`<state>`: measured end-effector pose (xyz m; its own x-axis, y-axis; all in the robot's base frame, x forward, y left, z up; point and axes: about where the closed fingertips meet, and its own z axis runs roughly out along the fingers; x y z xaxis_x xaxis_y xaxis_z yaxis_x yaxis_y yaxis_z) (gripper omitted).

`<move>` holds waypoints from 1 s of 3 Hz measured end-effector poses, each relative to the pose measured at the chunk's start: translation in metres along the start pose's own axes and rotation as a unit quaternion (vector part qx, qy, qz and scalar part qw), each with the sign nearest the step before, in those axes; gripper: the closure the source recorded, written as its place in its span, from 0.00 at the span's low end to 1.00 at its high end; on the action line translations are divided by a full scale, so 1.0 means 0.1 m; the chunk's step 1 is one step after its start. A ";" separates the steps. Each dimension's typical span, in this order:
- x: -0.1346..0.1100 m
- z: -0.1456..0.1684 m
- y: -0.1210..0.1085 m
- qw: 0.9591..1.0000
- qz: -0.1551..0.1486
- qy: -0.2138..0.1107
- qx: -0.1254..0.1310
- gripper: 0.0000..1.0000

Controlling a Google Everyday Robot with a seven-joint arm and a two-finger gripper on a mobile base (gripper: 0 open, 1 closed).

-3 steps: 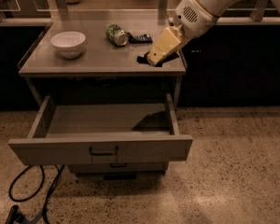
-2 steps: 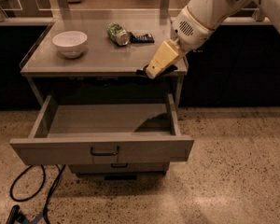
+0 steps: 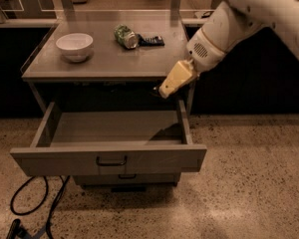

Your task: Place rxbar chocolate into top drawer

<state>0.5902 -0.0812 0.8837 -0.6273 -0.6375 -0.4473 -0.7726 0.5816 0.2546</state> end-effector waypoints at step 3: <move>0.53 1.16 -0.08 0.998 0.000 0.042 -0.047 1.00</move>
Offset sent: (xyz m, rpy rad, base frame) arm -0.0184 0.0096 -0.0795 0.0047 0.1061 0.0607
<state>0.5745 -0.0612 0.7587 -0.6305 -0.6800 -0.3743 -0.7757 0.5341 0.3363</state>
